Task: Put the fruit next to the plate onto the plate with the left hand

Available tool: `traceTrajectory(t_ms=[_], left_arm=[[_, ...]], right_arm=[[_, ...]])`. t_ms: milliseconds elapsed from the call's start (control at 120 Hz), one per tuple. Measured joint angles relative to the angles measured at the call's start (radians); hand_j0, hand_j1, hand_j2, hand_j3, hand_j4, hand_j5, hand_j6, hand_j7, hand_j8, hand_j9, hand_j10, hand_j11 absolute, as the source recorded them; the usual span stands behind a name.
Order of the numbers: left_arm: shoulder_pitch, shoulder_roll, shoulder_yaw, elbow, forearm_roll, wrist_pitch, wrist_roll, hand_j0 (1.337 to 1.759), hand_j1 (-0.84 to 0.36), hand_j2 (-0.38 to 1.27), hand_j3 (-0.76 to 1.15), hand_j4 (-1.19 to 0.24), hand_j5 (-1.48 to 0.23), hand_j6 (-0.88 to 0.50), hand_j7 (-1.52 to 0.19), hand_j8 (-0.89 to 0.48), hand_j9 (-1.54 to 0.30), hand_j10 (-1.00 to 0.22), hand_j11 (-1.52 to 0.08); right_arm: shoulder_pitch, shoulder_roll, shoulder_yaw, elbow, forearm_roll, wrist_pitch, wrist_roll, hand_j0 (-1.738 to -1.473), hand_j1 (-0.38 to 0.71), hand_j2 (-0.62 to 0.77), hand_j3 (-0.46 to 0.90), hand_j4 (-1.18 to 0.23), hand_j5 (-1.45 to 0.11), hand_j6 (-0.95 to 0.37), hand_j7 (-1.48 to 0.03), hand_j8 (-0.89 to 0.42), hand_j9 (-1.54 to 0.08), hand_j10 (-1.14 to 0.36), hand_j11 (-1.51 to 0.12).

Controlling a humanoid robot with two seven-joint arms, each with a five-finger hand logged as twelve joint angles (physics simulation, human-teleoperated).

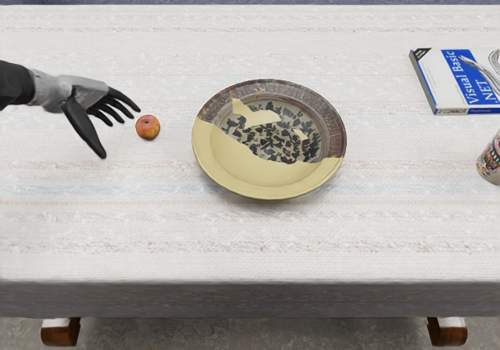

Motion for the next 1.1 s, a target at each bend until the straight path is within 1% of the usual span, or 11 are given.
traceTrajectory(t_ms=[250, 317, 367, 400, 550, 600, 650, 758, 900, 967, 1100], left_arm=[[-0.019, -0.001, -0.008, -0.003, 0.004, 0.000, 0.018, 1.658, 0.05, 0.05, 0.00, -0.25, -0.33, -0.25, -0.33, -0.25, -0.33, -0.25, -0.33], [-0.022, -0.003, -0.009, -0.002, -0.002, 0.000, 0.038, 1.658, 0.05, 0.05, 0.00, -0.25, -0.32, -0.25, -0.32, -0.25, -0.32, -0.25, -0.32], [-0.064, -0.007, -0.008, -0.003, 0.006, 0.000, 0.057, 1.658, 0.05, 0.05, 0.00, -0.25, -0.32, -0.25, -0.32, -0.25, -0.32, -0.25, -0.32], [-0.092, -0.017, -0.007, -0.005, 0.028, 0.000, 0.087, 1.658, 0.05, 0.05, 0.00, -0.25, -0.32, -0.25, -0.32, -0.25, -0.32, -0.25, -0.32], [-0.151, -0.054, -0.006, -0.008, 0.082, 0.000, 0.282, 1.658, 0.06, 0.05, 0.00, -0.25, -0.32, -0.25, -0.32, -0.25, -0.32, -0.25, -0.32], [-0.169, -0.069, -0.004, -0.012, 0.106, 0.000, 0.321, 1.658, 0.06, 0.05, 0.00, -0.25, -0.32, -0.25, -0.32, -0.25, -0.32, -0.25, -0.32], [-0.141, -0.137, 0.000, -0.030, 0.198, 0.000, 0.351, 1.658, 0.06, 0.05, 0.00, -0.25, -0.32, -0.25, -0.32, -0.25, -0.32, -0.25, -0.32], [-0.109, -0.146, 0.004, -0.123, 0.367, 0.101, 0.429, 1.658, 0.06, 0.05, 0.00, -0.25, -0.32, -0.25, -0.32, -0.25, -0.32, -0.25, -0.32], [-0.104, -0.190, 0.055, -0.236, 0.522, 0.343, 0.461, 1.658, 0.06, 0.05, 0.00, -0.25, -0.32, -0.25, -0.32, -0.25, -0.32, -0.25, -0.32], [-0.101, -0.247, 0.081, -0.255, 0.550, 0.423, 0.466, 1.658, 0.06, 0.05, 0.00, -0.25, -0.32, -0.25, -0.32, -0.25, -0.32, -0.25, -0.32], [-0.056, -0.279, 0.105, -0.271, 0.571, 0.518, 0.471, 1.658, 0.06, 0.05, 0.00, -0.25, -0.32, -0.25, -0.32, -0.25, -0.32, -0.25, -0.32]], right_arm=[[0.001, 0.000, -0.001, 0.000, 0.000, 0.000, -0.001, -1.658, -0.31, -0.01, 0.00, -0.04, -0.05, -0.04, -0.05, -0.04, -0.05, -0.04, -0.05], [0.001, 0.000, -0.001, 0.000, 0.000, 0.000, 0.000, -1.658, -0.31, -0.01, 0.00, -0.04, -0.05, -0.04, -0.05, -0.04, -0.05, -0.04, -0.05], [0.001, 0.000, -0.001, 0.000, 0.000, 0.000, 0.000, -1.658, -0.31, -0.01, 0.00, -0.04, -0.05, -0.04, -0.05, -0.04, -0.05, -0.04, -0.05], [0.001, 0.000, -0.001, 0.000, 0.000, 0.000, 0.000, -1.658, -0.31, -0.01, 0.00, -0.04, -0.05, -0.04, -0.05, -0.04, -0.05, -0.04, -0.05], [0.004, 0.000, -0.001, 0.000, 0.000, 0.000, 0.000, -1.658, -0.31, -0.01, 0.00, -0.04, -0.05, -0.04, -0.05, -0.04, -0.05, -0.04, -0.05], [0.005, 0.000, 0.000, 0.000, 0.000, 0.000, 0.000, -1.658, -0.31, -0.01, 0.00, -0.04, -0.05, -0.04, -0.05, -0.04, -0.05, -0.04, -0.05], [0.005, 0.000, -0.001, 0.000, 0.000, 0.000, 0.000, -1.658, -0.31, -0.01, 0.00, -0.04, -0.05, -0.04, -0.05, -0.04, -0.05, -0.04, -0.05], [0.005, 0.000, -0.001, 0.000, 0.000, 0.000, 0.000, -1.658, -0.31, -0.01, 0.00, -0.04, -0.05, -0.04, -0.05, -0.04, -0.05, -0.04, -0.05], [0.005, 0.000, -0.001, 0.000, 0.000, 0.000, 0.000, -1.658, -0.31, -0.01, 0.00, -0.04, -0.05, -0.04, -0.05, -0.04, -0.05, -0.04, -0.05], [0.005, 0.000, -0.001, 0.000, 0.000, 0.000, 0.000, -1.658, -0.31, -0.01, 0.00, -0.04, -0.05, -0.04, -0.05, -0.04, -0.05, -0.04, -0.05], [0.005, 0.000, -0.001, 0.000, 0.000, 0.000, 0.000, -1.658, -0.31, -0.01, 0.00, -0.04, -0.05, -0.04, -0.05, -0.04, -0.05, -0.04, -0.05]])
